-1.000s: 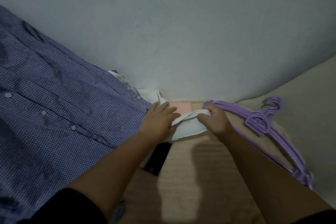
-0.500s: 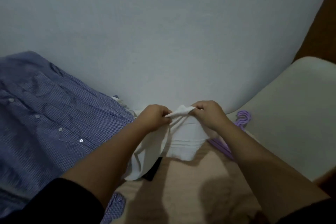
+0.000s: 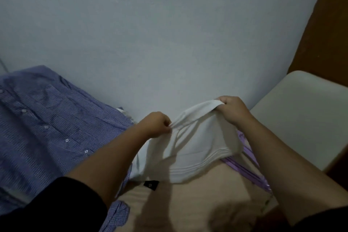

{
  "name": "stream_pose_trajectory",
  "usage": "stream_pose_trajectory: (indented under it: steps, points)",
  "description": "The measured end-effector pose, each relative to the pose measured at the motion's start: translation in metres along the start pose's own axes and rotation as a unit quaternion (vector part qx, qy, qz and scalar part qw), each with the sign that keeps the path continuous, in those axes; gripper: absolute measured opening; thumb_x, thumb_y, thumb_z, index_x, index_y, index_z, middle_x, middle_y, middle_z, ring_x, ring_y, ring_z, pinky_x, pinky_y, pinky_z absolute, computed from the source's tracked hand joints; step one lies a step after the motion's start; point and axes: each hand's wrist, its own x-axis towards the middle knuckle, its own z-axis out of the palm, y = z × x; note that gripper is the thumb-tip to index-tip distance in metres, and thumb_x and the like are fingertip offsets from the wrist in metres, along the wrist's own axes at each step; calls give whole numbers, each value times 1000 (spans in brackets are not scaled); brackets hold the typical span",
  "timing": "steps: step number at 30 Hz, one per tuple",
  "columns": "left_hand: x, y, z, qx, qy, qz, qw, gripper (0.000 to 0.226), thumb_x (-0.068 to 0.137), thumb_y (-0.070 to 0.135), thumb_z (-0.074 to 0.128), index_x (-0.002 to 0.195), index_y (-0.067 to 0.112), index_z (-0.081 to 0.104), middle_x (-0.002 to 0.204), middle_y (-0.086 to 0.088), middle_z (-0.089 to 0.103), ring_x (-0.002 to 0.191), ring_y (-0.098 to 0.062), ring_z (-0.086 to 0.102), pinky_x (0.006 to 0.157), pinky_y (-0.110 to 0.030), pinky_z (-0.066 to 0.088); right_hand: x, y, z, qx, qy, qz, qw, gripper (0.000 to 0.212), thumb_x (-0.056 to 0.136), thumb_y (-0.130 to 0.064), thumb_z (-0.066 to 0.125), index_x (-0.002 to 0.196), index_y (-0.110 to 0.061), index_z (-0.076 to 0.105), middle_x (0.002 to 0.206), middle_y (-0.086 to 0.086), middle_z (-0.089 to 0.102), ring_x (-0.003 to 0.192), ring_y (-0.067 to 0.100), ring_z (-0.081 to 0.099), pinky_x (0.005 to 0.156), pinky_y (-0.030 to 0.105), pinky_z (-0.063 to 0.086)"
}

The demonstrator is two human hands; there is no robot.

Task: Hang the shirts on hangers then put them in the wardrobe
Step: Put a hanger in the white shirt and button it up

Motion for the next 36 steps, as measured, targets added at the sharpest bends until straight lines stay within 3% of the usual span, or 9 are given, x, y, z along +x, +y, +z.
stream_pose_trajectory:
  steps: [3, 6, 10, 13, 18, 24, 29, 32, 36]
  points:
    - [-6, 7, -3, -69, 13, -5, 998, 9, 88, 23, 66, 87, 15, 71, 70, 2, 58, 67, -12, 50, 56, -20, 35, -1, 7, -11, -89, -28, 10, 996, 8, 83, -21, 66, 90, -25, 65, 96, 3, 64, 94, 21, 59, 79, 28, 45]
    - [-3, 31, -15, -125, 35, 33, 991, 14, 87, 23, 68, 92, 12, 74, 79, -4, 66, 73, -12, 54, 63, -22, 38, -13, -5, -1, -76, -181, 7, 980, 68, 69, -24, 82, 129, -30, 50, 115, -8, 50, 110, 12, 48, 90, 27, 39]
    - [-6, 51, -24, -244, 50, 48, 967, 13, 86, 22, 70, 99, 21, 70, 89, 3, 67, 75, -4, 58, 61, -14, 41, -19, -20, 18, -58, -149, -34, 986, 18, 74, -34, 77, 66, -26, 62, 58, -14, 52, 63, 7, 48, 59, 24, 35]
    - [-10, 38, -18, -305, 51, 30, 951, 15, 85, 31, 71, 98, 27, 65, 101, 0, 68, 92, -14, 64, 81, -25, 50, -19, -23, 13, 20, -102, 1, 995, 24, 80, -28, 73, 69, -7, 67, 59, -1, 53, 56, 10, 44, 52, 24, 32]
    - [-21, 13, -8, -124, -73, -13, 990, 41, 76, 40, 78, 109, 19, 65, 101, 0, 63, 96, -18, 58, 82, -27, 45, -24, -17, -6, 76, -60, 23, 995, 27, 85, -26, 67, 73, -2, 66, 64, 5, 56, 58, 12, 48, 50, 20, 34]
    - [-17, 3, -22, 107, 66, -79, 989, 21, 91, 34, 61, 108, 24, 70, 111, -5, 66, 107, -27, 58, 90, -32, 38, -28, -6, -13, 58, -84, 43, 994, 28, 85, -30, 67, 68, -9, 60, 68, 9, 52, 60, 15, 43, 52, 24, 30]
    - [-19, 11, -46, -187, 45, -33, 981, 24, 86, 2, 65, 103, 15, 75, 100, -2, 73, 85, -14, 64, 70, -19, 50, -32, -20, -7, 38, -209, 89, 973, 52, 82, -59, 54, 90, -10, 72, 91, -3, 72, 86, 15, 64, 72, 25, 39]
    - [-31, 23, -56, -276, -39, 14, 960, 36, 84, -11, 58, 86, 20, 77, 86, 6, 75, 92, -14, 64, 88, -23, 53, -27, -32, 11, 42, -183, 40, 981, 21, 93, -28, 57, 109, -18, 66, 105, 2, 68, 103, 24, 62, 78, 30, 45]
    - [-50, 36, -70, -352, -119, 54, 927, 43, 85, -19, 44, 83, 10, 74, 86, -2, 75, 91, -15, 65, 92, -28, 52, -36, -54, 39, -88, -294, -31, 951, 43, 89, -8, 59, 130, -20, 53, 123, 1, 55, 111, 19, 52, 88, 27, 43]
